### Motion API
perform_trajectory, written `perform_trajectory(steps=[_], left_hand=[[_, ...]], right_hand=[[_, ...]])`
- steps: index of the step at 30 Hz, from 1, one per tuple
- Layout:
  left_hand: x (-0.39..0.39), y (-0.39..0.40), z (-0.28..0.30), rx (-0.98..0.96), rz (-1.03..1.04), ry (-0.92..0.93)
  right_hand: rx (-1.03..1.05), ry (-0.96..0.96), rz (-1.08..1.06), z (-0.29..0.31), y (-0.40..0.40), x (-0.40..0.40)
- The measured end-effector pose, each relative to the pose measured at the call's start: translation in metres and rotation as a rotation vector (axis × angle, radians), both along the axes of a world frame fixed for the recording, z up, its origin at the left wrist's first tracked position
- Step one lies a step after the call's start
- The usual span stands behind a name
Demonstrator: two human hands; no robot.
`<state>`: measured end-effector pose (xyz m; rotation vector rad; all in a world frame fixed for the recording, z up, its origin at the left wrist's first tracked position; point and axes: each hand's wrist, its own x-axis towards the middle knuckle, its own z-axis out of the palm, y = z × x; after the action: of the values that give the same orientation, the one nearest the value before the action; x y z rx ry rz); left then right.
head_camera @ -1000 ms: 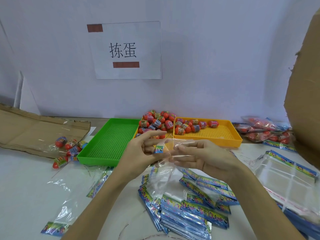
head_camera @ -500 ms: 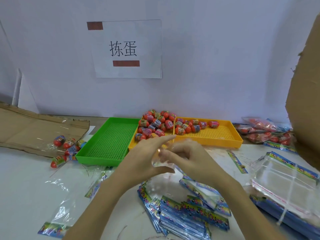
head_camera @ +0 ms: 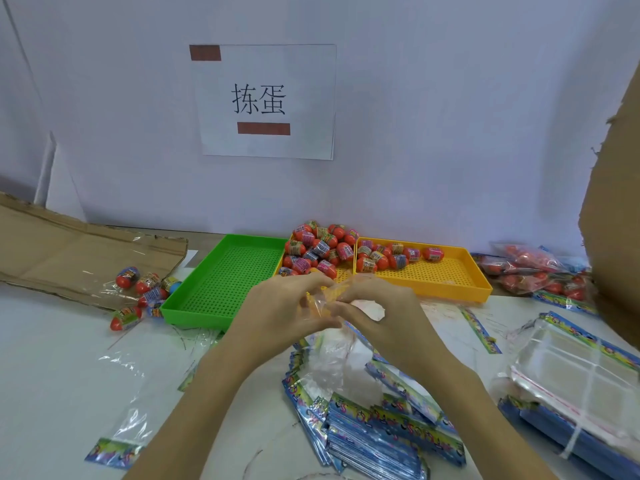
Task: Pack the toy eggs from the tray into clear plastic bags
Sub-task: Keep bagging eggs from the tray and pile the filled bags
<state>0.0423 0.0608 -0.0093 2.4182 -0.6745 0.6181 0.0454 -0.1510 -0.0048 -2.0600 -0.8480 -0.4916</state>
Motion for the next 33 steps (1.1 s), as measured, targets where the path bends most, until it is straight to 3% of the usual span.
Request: perform_trajectory(steps=[4,7,13,16,19,26,33], left_hand=[[0.006,0.011,-0.001,-0.115,0.065,0.091],[0.012,0.025,-0.003,-0.31,0.185,0.132],[0.017,0.036,-0.008,-0.673,0.281,0.281],[0.016,0.037,-0.007,-0.733,0.231,0.333],[0.017,0.038,-0.006,-0.734,0.23,0.325],[0.017,0.037,-0.006,-0.701,0.223,0.31],[0.017,0.031,-0.004,-0.697,0.175,0.344]], right_hand=[[0.178,-0.039,-0.096,0.008,0.008,-0.003],[0.318,0.047,-0.174,0.012,0.013,0.005],[-0.09,0.172,-0.21,-0.002,0.039,0.046],[-0.32,0.247,-0.202,-0.007,0.054,0.067],[-0.412,0.253,-0.221,-0.011,0.063,0.082],[-0.248,0.207,-0.281,-0.018,0.063,0.086],[0.252,0.228,-0.255,-0.019,0.035,0.049]])
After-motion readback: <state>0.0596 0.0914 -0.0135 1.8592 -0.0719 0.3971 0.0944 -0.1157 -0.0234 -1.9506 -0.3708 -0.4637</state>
